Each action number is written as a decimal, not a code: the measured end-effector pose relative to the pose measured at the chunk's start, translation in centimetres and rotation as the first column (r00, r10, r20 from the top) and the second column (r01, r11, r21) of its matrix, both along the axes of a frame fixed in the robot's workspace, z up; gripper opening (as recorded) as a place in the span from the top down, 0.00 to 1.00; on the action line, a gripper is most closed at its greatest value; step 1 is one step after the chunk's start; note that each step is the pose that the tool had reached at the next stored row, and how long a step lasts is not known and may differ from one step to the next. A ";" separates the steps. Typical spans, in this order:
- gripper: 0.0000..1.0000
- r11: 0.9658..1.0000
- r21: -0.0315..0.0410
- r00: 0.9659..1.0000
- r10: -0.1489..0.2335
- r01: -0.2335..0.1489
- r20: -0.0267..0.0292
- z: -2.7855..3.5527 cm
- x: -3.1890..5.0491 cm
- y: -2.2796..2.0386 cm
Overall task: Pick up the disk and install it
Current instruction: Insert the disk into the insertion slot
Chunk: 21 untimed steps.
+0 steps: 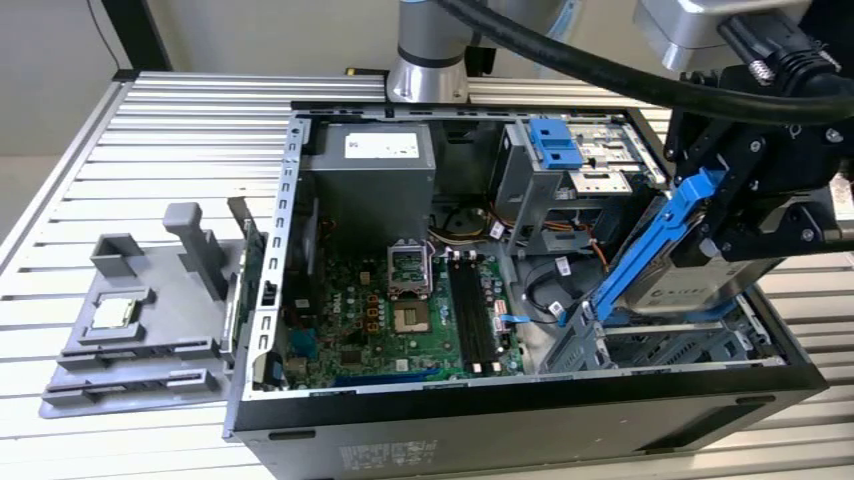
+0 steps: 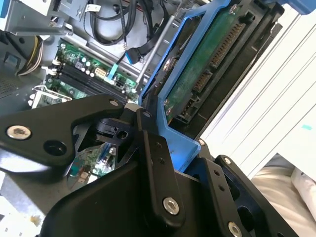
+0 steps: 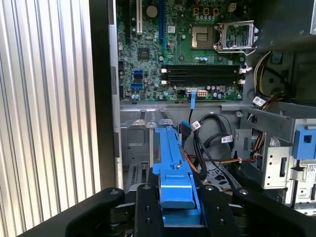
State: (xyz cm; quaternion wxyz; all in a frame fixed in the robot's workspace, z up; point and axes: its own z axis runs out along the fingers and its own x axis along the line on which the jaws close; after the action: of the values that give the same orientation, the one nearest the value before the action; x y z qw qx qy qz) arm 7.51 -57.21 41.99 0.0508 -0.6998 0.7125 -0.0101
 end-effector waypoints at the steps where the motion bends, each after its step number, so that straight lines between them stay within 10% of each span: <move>1: 1.00 1.000 0.002 1.000 0.000 0.000 0.000 -0.10 0.00 0.00; 21: 1.00 1.000 0.006 1.000 0.000 0.000 -0.001 -2.56 0.06 0.00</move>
State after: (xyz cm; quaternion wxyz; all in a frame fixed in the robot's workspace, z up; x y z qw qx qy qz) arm 7.57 -57.21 39.43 0.0524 -0.6996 0.7126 -0.0076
